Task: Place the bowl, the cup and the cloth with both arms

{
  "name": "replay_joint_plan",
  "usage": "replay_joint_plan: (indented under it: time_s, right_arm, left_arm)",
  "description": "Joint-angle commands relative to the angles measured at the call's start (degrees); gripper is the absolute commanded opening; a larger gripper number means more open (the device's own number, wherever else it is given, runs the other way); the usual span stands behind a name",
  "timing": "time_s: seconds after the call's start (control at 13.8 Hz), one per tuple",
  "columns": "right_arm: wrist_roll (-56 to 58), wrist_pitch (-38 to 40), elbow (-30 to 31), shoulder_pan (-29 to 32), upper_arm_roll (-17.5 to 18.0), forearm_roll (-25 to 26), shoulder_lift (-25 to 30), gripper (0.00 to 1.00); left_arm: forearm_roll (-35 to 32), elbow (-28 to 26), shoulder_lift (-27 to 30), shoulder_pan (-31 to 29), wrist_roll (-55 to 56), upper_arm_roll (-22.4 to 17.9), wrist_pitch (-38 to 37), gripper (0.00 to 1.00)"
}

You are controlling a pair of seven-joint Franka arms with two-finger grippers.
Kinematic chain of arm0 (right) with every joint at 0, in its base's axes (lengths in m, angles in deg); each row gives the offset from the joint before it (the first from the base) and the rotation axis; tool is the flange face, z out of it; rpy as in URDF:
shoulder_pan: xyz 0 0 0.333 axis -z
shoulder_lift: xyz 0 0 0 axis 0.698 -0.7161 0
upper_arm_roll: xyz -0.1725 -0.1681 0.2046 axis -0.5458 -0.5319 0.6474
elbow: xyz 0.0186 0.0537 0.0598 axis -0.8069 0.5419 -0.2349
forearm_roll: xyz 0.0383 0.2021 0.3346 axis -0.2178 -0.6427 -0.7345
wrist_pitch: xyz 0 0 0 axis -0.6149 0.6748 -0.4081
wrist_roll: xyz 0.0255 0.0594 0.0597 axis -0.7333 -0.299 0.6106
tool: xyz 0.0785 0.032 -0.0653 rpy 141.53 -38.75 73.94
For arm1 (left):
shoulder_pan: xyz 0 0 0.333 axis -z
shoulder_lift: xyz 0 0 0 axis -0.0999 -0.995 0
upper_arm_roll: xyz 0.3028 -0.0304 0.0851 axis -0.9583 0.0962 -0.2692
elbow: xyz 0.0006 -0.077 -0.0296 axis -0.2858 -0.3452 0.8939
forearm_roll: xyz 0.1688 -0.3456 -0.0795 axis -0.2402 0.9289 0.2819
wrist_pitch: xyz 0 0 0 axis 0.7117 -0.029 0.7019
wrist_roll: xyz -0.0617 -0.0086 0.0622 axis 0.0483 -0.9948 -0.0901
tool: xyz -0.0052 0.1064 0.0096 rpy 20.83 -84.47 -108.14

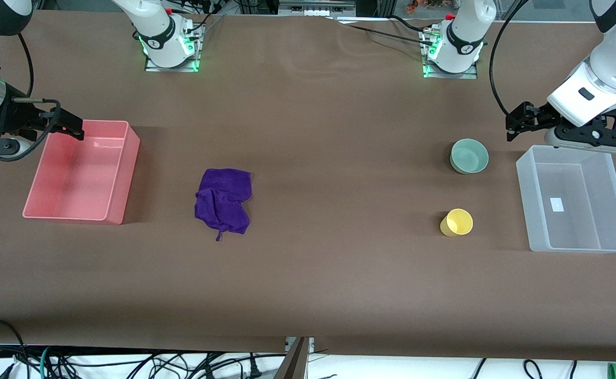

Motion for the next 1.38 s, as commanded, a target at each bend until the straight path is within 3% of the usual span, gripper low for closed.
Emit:
replay_joint_plan:
  time_s: [0.0, 1.31]
  right_arm:
    - [0.5, 0.5, -1.6, 0.0, 0.1, -0.6, -0.5, 1.0]
    - [0.5, 0.4, -1.6, -0.1, 0.1, -0.5, -1.6, 1.0]
  left_arm:
    - [1.2, 0.6, 0.0, 0.3, 0.0, -0.3, -1.0, 1.0]
    - [1.3, 0.7, 0.3, 0.3, 0.1, -0.3, -1.0, 1.0]
